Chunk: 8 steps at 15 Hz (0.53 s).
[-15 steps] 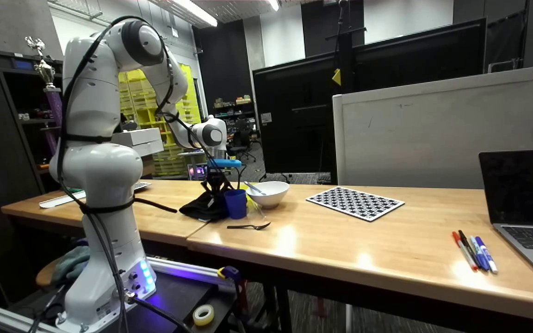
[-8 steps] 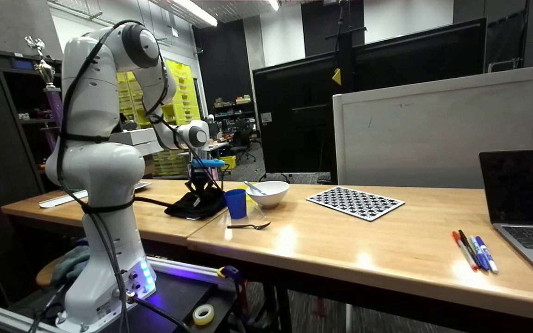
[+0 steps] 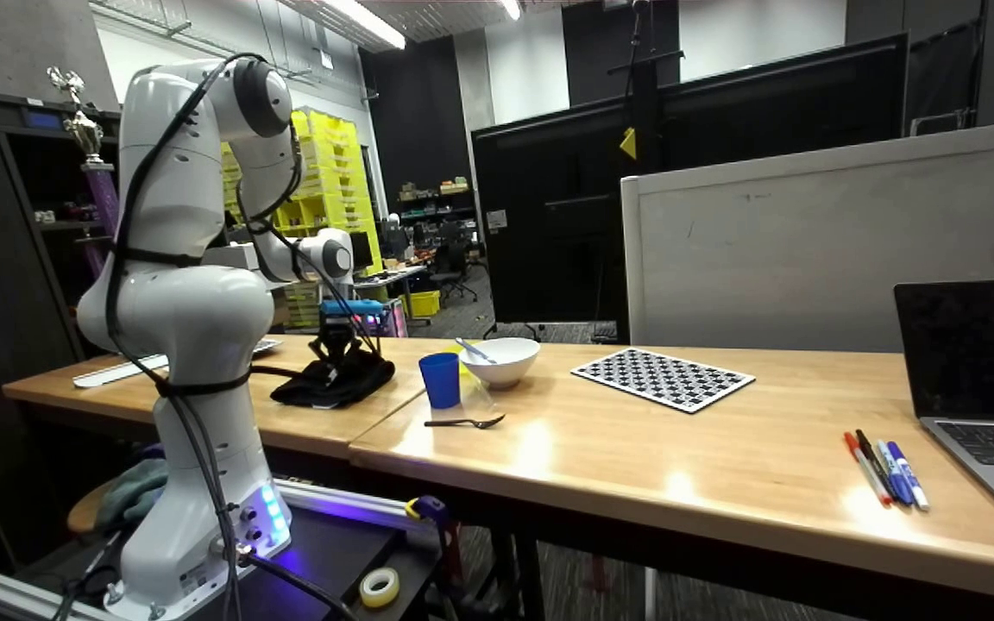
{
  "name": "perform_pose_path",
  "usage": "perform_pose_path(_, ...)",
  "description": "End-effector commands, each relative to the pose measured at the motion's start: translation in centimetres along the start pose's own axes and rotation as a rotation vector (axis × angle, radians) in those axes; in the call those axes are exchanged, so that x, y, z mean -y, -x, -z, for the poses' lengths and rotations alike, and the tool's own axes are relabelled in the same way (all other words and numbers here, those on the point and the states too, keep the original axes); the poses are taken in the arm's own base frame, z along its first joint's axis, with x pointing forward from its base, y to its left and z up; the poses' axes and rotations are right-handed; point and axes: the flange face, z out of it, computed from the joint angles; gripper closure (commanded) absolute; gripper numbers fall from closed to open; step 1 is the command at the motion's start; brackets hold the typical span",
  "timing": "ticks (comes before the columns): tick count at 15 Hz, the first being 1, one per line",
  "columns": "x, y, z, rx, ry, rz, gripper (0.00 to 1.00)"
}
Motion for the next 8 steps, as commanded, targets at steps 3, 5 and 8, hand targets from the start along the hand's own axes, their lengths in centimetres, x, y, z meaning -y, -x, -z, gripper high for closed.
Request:
perform_pose_path(3,1.8,-5.5,-1.5,-0.017,-0.014,0.021,1.00)
perform_pose_path(5,2.3,-7.2,-1.4,-0.024,-0.014,0.030,1.00)
perform_pose_path(8,2.9,-9.5,-1.3,-0.033,-0.015,0.038,1.00)
